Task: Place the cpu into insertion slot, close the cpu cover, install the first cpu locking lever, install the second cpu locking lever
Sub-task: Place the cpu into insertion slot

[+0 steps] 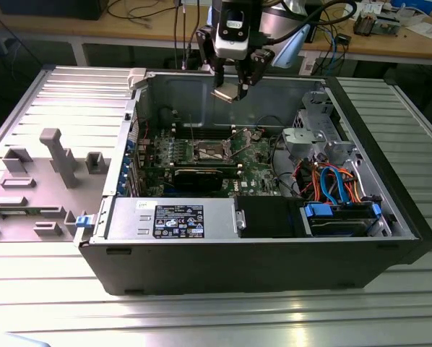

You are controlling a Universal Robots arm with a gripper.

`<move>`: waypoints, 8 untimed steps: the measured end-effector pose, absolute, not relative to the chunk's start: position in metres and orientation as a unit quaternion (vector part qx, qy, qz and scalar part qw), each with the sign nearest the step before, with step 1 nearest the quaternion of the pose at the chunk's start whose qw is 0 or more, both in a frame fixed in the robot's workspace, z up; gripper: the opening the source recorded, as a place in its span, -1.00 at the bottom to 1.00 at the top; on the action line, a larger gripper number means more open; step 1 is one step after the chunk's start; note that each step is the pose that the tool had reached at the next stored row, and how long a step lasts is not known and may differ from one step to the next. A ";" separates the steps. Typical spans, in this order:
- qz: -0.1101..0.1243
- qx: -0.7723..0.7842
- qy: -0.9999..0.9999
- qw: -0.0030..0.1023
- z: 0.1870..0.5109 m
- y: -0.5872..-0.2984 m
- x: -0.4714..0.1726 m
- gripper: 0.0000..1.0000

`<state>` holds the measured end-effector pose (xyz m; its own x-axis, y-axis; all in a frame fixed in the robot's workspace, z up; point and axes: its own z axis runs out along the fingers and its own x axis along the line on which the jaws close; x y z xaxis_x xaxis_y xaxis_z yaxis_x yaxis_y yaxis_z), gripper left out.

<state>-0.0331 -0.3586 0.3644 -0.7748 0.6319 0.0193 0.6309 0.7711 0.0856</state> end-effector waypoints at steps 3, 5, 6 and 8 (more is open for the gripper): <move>0.044 0.343 0.938 0.006 0.364 -0.359 -0.033 0.08; 0.044 0.352 0.935 0.006 0.364 -0.359 -0.033 0.08; 0.043 0.357 0.933 0.006 0.364 -0.359 -0.033 0.08; 0.043 0.364 0.930 0.007 0.364 -0.359 -0.033 0.08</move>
